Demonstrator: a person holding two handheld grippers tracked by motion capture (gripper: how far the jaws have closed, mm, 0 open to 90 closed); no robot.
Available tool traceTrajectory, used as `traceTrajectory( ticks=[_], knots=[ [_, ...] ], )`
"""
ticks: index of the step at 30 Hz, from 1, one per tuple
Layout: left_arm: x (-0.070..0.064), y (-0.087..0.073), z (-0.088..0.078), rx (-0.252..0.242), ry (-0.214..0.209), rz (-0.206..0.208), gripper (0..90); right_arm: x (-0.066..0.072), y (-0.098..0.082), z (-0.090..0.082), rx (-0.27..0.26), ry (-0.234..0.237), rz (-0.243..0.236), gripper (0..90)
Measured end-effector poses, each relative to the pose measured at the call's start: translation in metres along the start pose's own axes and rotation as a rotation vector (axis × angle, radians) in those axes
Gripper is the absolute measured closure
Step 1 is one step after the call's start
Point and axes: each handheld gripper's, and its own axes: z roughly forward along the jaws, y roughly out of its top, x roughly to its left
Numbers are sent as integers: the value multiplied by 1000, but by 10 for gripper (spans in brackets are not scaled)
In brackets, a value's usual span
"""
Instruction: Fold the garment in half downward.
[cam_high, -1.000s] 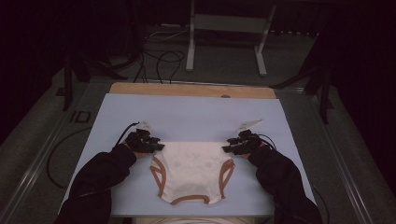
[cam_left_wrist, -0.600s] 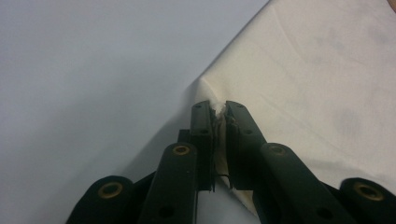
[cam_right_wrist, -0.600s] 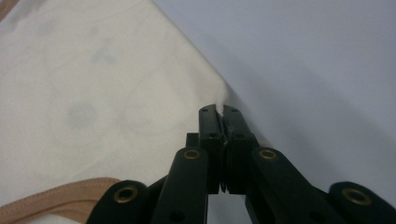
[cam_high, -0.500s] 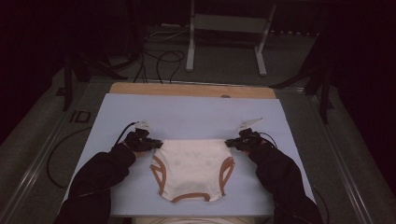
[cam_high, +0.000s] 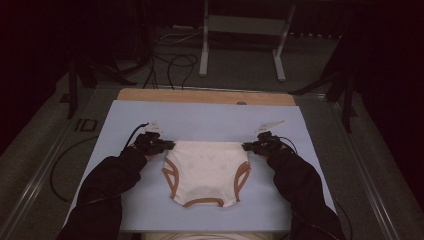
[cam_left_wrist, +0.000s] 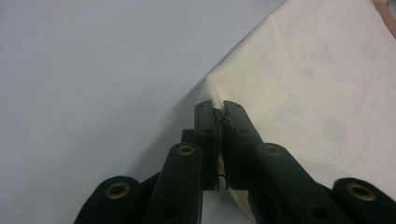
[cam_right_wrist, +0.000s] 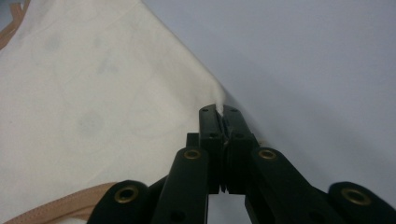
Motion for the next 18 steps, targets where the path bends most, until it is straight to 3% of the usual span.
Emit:
traceTrajectory(
  ticks=[8,12,18],
  knots=[
    [7,10,2,-14,14,-4,859,-8,6,2,-12,-22,21,891],
    [10,11,8,9,29,-1,858,-12,8,5,-12,-28,30,890],
    [15,13,9,-14,23,-11,858,-17,11,9,-7,-38,43,890]
  ],
)
